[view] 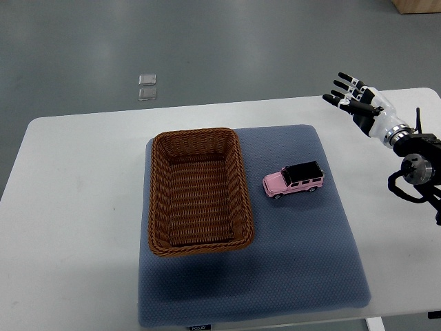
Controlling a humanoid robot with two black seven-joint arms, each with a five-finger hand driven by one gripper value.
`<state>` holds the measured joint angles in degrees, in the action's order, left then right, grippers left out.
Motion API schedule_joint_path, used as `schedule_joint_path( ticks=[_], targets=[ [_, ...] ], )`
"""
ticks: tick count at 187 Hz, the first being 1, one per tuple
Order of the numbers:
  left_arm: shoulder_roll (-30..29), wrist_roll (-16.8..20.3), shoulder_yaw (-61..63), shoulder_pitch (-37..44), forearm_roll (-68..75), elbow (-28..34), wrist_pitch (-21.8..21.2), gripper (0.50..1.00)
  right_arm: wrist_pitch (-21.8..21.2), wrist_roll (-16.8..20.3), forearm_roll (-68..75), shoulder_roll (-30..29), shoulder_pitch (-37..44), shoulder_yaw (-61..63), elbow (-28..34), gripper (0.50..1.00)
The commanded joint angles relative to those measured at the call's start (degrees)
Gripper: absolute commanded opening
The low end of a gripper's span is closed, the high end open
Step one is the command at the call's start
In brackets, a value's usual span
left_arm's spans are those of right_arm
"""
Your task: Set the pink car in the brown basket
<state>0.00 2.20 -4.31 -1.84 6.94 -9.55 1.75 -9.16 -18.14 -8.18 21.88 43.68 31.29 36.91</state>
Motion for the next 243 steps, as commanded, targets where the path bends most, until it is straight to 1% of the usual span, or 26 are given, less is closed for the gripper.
schedule_joint_path(
  ticks=[1, 62, 93, 107, 243],
  targets=[
    [0.0, 0.0, -0.3, 0.0, 0.0, 0.0, 0.0, 1.000, -0.1, 0.0, 0.0, 0.0, 0.0, 0.0, 0.0, 0.913],
    [0.0, 0.0, -0.5, 0.0, 0.0, 0.1, 0.0, 1.000, -0.3, 0.0, 0.0, -0.1, 0.0, -0.1, 0.3, 0.913],
    [0.0, 0.0, -0.4, 0.0, 0.0, 0.2, 0.0, 1.000, -3.0, 0.0, 0.0, 0.2, 0.0, 0.0, 0.3, 0.913],
    [0.0, 0.0, -0.4, 0.0, 0.0, 0.2, 0.0, 1.000, -3.4, 0.0, 0.0, 0.3, 0.1, 0.0, 0.3, 0.913],
    [0.0, 0.0, -0.4, 0.0, 0.0, 0.2, 0.0, 1.000, -3.6, 0.2, -0.4, 0.7, 0.7, -0.1, -0.1, 0.913]
  ],
)
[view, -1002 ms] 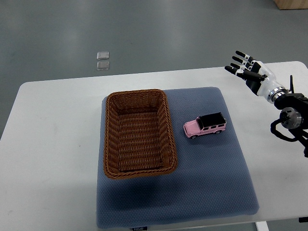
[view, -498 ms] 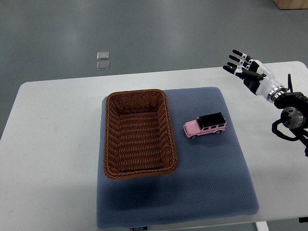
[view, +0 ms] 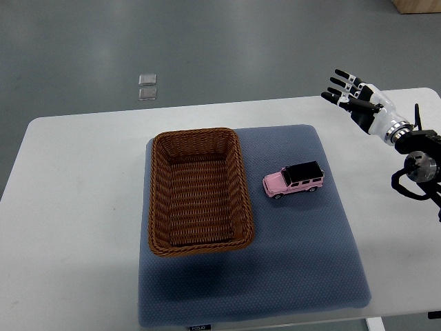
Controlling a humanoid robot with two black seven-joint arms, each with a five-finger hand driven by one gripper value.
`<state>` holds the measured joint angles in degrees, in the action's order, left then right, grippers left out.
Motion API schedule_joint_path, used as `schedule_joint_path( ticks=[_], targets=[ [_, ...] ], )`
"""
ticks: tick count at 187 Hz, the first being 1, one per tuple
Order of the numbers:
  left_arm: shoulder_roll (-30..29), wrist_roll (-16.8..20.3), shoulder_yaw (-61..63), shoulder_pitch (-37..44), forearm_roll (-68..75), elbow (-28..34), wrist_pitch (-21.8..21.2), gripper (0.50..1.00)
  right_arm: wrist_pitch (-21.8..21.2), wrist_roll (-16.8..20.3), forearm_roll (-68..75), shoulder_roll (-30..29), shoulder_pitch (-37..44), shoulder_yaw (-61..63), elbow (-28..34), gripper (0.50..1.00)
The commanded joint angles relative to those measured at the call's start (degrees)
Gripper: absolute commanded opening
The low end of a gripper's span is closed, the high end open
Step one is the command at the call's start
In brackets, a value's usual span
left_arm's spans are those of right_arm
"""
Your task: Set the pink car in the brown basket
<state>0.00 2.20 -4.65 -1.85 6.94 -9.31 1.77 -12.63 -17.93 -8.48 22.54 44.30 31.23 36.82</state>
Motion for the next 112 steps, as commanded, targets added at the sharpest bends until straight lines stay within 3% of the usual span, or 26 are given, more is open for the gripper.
schedule_joint_path(
  ticks=[1, 56, 112],
  targets=[
    [0.0, 0.0, 0.0, 0.0, 0.0, 0.0, 0.0, 1.000, 0.0, 0.0, 0.0, 0.0, 0.2, 0.0, 0.0, 0.913],
    [0.0, 0.0, 0.0, 0.0, 0.0, 0.0, 0.0, 1.000, -2.5, 0.2, -4.3, 1.0, 1.8, -1.5, 0.1, 0.913],
    [0.0, 0.0, 0.0, 0.0, 0.0, 0.0, 0.0, 1.000, -2.8, -0.2, -29.4, 0.8, 6.2, -5.7, 0.8, 0.913]
  ],
)
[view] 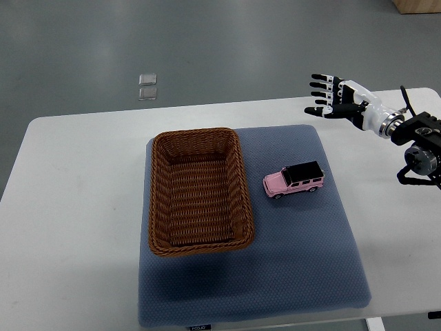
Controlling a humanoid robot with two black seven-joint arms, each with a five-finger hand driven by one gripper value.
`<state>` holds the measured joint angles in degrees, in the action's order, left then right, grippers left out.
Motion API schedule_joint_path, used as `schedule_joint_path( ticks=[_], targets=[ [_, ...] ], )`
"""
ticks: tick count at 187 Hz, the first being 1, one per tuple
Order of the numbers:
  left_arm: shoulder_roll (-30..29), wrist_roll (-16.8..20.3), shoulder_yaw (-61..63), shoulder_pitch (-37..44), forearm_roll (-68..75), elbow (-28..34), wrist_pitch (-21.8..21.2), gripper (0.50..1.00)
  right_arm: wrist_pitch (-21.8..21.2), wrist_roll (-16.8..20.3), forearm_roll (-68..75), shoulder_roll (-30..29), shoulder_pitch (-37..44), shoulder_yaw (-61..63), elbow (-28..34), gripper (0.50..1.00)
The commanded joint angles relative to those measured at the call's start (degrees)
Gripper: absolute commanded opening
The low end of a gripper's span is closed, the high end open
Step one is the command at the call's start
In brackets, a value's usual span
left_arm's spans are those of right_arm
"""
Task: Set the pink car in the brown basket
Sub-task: 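Reach the right hand forward over the pink toy SUV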
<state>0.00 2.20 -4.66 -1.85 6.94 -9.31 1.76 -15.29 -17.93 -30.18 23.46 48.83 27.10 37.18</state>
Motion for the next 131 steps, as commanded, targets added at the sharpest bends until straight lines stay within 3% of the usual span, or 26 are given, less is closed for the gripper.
schedule_joint_path(
  ticks=[1, 73, 131],
  targets=[
    [0.0, 0.0, 0.0, 0.0, 0.0, 0.0, 0.0, 1.000, -0.1, -0.2, -7.7, -0.2, 1.7, -1.5, 0.4, 0.913],
    [0.0, 0.0, 0.0, 0.0, 0.0, 0.0, 0.0, 1.000, -6.8, -2.1, -21.1, 3.7, 12.0, -14.4, 6.8, 0.913],
    [0.0, 0.0, 0.0, 0.0, 0.0, 0.0, 0.0, 1.000, -6.4, -2.0, -38.5, 6.4, 15.2, -20.5, 15.6, 0.911]
  ],
)
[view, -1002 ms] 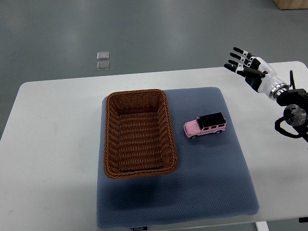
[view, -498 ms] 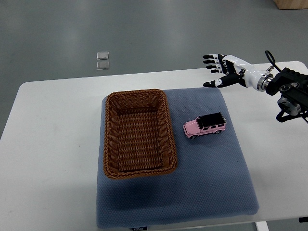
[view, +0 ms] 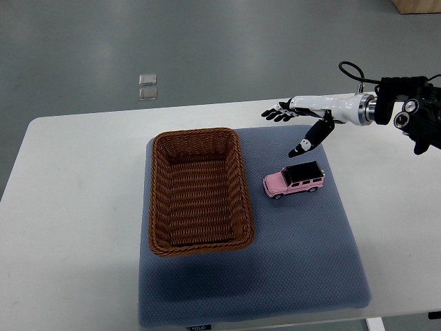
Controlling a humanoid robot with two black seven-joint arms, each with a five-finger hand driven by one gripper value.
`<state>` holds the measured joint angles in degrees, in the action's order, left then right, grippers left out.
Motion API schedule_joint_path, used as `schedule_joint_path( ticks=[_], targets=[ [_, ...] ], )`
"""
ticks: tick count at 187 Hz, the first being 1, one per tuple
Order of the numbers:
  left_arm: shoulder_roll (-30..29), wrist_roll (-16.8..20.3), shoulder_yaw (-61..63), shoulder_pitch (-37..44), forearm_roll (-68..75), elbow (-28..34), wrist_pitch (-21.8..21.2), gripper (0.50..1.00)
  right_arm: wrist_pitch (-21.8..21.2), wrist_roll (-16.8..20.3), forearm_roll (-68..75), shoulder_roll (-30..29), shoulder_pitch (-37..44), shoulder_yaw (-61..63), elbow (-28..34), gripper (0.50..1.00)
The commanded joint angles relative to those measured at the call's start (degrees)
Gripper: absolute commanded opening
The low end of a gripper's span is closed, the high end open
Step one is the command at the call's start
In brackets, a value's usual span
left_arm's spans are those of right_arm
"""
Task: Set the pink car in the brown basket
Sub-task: 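Reach the right hand forward over the pink toy SUV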
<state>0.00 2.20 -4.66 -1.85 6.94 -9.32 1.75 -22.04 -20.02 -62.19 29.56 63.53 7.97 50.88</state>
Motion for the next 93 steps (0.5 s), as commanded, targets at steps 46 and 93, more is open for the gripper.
schedule_joint_path(
  ticks=[46, 93],
  targets=[
    [0.0, 0.0, 0.1, 0.0, 0.0, 0.0, 0.0, 1.000, 2.7, 0.0, -13.7, -0.4, 0.4, -5.2, 2.4, 0.911],
    [0.0, 0.0, 0.1, 0.0, 0.0, 0.0, 0.0, 1.000, 2.7, 0.1, -16.3, -0.6, 0.1, -5.9, 2.5, 0.911]
  ],
)
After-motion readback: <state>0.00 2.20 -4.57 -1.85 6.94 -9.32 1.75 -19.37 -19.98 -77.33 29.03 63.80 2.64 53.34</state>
